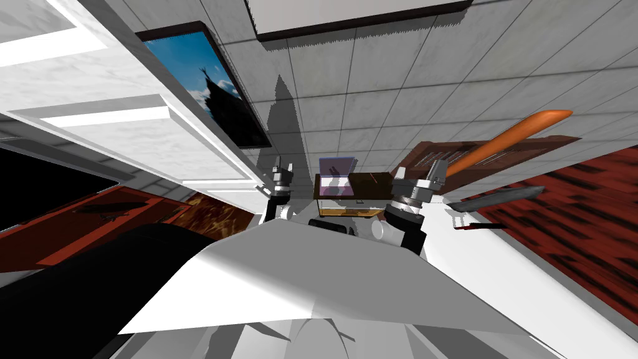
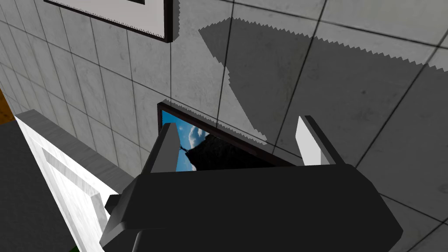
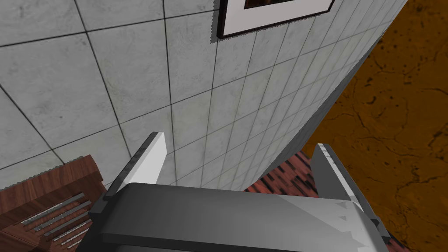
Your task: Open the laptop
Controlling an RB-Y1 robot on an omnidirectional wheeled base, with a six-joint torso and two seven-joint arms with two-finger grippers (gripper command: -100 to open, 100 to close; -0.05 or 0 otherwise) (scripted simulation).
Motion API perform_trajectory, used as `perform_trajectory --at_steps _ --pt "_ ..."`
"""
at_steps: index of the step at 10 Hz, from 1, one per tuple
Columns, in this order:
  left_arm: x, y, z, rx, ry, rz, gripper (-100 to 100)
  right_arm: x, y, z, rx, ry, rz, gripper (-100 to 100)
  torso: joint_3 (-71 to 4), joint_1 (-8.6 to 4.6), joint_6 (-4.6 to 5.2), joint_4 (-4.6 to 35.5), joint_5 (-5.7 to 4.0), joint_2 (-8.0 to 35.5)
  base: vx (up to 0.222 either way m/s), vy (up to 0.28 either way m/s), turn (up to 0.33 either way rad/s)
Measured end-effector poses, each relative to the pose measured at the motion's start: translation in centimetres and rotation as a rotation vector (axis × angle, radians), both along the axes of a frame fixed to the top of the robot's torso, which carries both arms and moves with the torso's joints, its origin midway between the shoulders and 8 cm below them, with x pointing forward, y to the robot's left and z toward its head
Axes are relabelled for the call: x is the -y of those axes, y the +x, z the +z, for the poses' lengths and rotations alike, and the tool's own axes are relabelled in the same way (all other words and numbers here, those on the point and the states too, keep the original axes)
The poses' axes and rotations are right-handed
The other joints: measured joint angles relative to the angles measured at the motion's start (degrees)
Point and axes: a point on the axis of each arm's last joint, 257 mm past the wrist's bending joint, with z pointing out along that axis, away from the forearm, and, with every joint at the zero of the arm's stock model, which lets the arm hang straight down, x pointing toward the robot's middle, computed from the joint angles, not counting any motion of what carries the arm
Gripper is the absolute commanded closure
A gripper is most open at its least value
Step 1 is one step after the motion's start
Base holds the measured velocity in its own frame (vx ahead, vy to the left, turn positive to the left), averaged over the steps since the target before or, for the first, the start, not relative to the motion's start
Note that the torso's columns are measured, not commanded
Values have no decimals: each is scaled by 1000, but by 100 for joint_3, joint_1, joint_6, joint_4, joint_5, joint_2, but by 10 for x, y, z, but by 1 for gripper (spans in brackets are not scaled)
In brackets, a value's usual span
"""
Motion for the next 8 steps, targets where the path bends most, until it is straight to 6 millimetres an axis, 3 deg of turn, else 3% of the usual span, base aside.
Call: perform_trajectory --at_steps 2,8 --pt "0 0 0 0 0 0 0 0 0 0 0 0 0 0 -1200 0 0 600 0 597 0 0 0" --pt "0 0 0 0 0 0 0 0 0 0 0 0 0 0 -6227 0 0 3114 0 3116 0 0 0"
